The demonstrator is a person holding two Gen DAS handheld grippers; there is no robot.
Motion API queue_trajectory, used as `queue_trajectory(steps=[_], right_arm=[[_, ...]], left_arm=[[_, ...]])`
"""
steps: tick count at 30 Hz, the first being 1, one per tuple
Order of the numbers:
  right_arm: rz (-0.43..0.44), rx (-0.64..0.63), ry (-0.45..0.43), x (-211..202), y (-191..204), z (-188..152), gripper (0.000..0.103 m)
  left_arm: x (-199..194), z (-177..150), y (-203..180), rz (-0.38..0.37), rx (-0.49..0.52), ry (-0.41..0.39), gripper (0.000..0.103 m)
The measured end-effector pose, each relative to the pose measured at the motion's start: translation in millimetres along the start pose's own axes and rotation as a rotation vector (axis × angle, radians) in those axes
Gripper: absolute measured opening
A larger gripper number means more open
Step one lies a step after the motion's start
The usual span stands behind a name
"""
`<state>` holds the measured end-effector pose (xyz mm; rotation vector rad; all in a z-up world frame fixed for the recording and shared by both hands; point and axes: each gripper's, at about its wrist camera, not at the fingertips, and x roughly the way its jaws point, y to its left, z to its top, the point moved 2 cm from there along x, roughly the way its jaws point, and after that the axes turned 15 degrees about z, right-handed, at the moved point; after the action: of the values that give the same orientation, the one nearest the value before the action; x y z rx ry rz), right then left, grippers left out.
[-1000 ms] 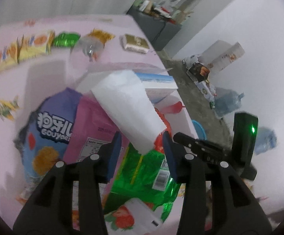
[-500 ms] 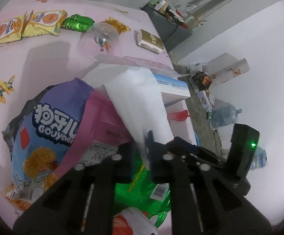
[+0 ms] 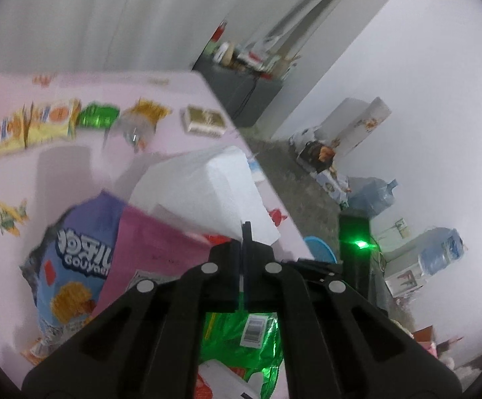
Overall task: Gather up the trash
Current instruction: 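Lift the red bag with the right tool toward the wastebasket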
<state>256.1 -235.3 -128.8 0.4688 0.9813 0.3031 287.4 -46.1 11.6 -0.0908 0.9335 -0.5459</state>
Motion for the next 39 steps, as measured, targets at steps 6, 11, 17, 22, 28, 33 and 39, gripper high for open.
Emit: queue_trajectory(steps=[6,11,17,22,28,33,39], right_arm=[[0.016,0.032,-0.065,-27.0,0.2,-6.7,0.008],[0.041,0.055,-0.131,-58.2,-2.3,-11.2,0.007],[0.055,0.067,-0.202,-100.5,-3.7,-23.8,0.007],[0.041,0.103,-0.279,-139.4,-18.4,-38.6,0.007],[0.011,0.198,-0.385,-188.6,-56.5,-69.2,0.007],[-0.008,0.307,-0.440,-215.5,-99.8,-98.0,0.007],[-0.035,0.425,-0.492,-237.2,-155.0,-131.4,0.007]], left_arm=[[-25.3,6.1,-15.2,-0.010,0.050,-0.111,0.000],[-45.1,8.5,-28.6,-0.006,0.094,-0.179,0.000],[-59.8,5.8,-48.1,-0.007,0.144,-0.205,0.000],[-66.1,-1.7,-77.3,-0.026,0.210,-0.219,0.000],[-51.4,-13.7,-119.5,-0.080,0.280,-0.171,0.000],[-21.5,-27.6,-164.9,-0.149,0.329,-0.092,0.000],[23.1,-46.6,-221.7,-0.201,0.368,0.005,0.000]])
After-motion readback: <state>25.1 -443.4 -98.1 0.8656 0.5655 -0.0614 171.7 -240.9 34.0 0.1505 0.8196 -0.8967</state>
